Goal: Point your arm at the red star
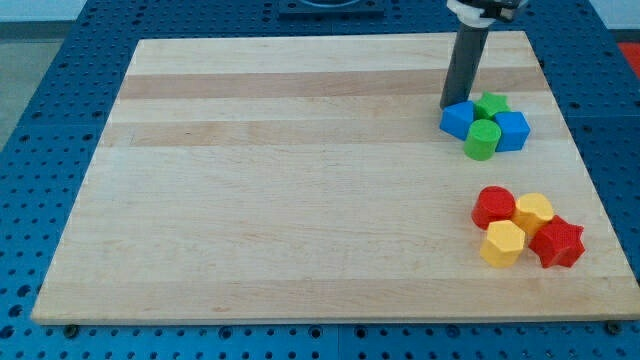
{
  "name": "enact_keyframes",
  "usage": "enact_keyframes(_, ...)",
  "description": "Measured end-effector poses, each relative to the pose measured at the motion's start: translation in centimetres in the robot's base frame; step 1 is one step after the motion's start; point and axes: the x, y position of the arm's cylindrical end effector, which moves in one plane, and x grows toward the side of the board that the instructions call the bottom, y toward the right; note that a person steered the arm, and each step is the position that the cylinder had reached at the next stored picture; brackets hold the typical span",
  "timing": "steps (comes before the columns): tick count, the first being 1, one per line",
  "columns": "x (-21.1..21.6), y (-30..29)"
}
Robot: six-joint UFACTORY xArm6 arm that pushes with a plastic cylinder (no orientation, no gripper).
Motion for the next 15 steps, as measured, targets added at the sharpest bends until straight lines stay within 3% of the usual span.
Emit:
enact_keyframes(2, 0.1, -3.1)
enact_keyframes(5, 7.5, -3.9)
enact_keyframes(6, 9.9, -2.9)
enact_keyframes(9, 10.3, 9.1)
enact_keyframes(11, 14.0, 16.1)
enact_keyframes(15, 19.8, 12.0)
